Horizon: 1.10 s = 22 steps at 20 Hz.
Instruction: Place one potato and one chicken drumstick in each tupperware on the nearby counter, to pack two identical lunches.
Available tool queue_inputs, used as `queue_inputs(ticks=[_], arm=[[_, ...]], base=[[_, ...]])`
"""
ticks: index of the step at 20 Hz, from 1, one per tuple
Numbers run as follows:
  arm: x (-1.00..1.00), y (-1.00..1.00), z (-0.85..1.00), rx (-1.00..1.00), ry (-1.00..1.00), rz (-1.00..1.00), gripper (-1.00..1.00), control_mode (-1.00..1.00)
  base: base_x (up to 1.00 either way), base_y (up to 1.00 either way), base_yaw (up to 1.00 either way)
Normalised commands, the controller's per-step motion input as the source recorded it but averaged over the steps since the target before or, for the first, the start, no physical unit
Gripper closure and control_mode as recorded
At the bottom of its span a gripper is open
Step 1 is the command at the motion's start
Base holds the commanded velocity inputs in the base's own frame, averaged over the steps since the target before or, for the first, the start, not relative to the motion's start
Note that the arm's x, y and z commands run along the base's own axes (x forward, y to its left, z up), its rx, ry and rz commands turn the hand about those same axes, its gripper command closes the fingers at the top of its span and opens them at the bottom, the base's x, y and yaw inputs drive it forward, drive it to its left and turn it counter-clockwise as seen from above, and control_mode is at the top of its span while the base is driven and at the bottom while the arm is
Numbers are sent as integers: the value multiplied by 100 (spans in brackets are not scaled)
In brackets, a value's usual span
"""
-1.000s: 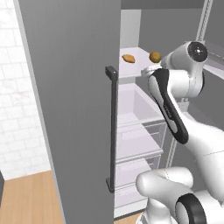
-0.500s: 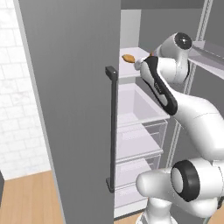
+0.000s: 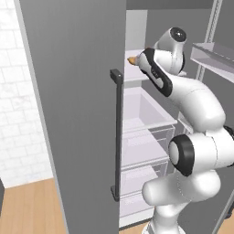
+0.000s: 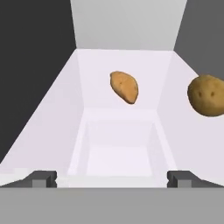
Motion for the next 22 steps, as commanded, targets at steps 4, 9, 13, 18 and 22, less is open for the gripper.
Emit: queue_inputs(ticks=[4,9,13,18,22], arm=[[68,-7,-13,1,0,0,-100,-100],[66,-3,-25,0,0,0,-100,-100],[68,0,-10,0,0,1,-100,-100],[66,0,-5,0,-2,2,-100,-100],[59,0,-9,0,0,2,-100,-100]], base=[[0,0,0],[0,0,0],[0,0,0],[0,0,0],[0,0,0]])
